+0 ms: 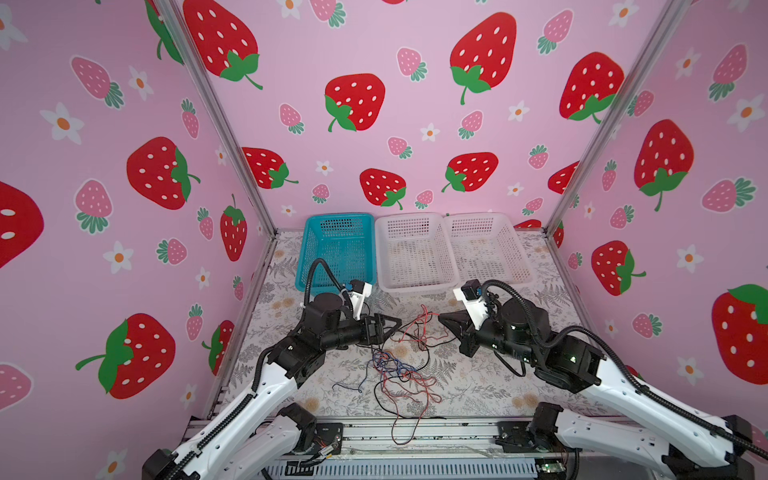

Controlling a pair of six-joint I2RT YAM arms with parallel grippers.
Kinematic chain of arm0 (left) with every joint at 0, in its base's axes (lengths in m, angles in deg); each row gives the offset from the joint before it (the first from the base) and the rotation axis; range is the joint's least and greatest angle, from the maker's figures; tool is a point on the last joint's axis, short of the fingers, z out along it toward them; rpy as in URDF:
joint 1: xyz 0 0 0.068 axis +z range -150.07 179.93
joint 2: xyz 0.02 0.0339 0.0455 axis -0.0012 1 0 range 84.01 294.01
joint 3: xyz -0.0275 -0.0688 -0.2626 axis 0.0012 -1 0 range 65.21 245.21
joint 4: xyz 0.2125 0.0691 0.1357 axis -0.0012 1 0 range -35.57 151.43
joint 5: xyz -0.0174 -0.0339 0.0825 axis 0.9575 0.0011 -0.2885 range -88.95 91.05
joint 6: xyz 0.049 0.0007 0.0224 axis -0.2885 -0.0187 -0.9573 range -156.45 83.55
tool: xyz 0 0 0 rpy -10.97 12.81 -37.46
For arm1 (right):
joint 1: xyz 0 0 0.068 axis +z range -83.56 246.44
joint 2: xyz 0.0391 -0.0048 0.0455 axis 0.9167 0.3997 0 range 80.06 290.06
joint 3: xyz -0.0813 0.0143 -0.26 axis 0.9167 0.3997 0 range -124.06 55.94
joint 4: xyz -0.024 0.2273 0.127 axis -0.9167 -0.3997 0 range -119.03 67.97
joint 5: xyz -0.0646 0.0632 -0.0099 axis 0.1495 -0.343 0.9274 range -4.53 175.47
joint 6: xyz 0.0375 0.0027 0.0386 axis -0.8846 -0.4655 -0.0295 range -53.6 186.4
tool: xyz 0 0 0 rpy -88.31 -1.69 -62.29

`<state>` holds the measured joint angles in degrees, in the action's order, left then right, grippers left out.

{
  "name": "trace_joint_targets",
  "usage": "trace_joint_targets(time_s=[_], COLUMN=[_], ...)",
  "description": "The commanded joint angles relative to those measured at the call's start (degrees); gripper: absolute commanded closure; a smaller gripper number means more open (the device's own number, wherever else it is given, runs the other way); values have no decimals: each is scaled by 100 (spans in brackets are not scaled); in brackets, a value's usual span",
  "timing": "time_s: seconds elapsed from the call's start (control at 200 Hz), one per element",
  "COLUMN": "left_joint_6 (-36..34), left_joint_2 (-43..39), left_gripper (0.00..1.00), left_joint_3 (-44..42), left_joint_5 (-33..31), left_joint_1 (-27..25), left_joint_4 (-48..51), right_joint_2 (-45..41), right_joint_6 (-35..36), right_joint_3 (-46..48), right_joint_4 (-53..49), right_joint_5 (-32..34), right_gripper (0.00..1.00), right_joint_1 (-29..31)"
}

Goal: Untangle the cables

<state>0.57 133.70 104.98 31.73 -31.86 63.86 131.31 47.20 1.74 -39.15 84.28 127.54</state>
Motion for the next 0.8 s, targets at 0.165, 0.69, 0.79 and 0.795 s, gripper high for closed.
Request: trace_joint_targets(time_s=[0.165, 0.69, 0.79, 0.795], left_joint_6=[-514, -845, -845, -845], left_joint_2=[187, 512, 453, 445], left_gripper=[26, 63, 77, 77], left_joint_3=[-23, 375, 364, 364], left_joint_5=[-238, -1036, -1067, -1074], left_joint_1=[-662, -706, -708, -707], left_joint_4=[-49, 674, 702, 706], right_joint_2=[376, 184, 152, 146], right_joint_6=[85, 13, 6, 1], right_joint_3=[-407, -342, -262, -256], right_joint_4=[211, 219, 196, 194], right_joint_5=[-354, -638, -582, -578], right_gripper=[100, 100, 100, 100], right_joint_1=[-26, -27, -28, -28])
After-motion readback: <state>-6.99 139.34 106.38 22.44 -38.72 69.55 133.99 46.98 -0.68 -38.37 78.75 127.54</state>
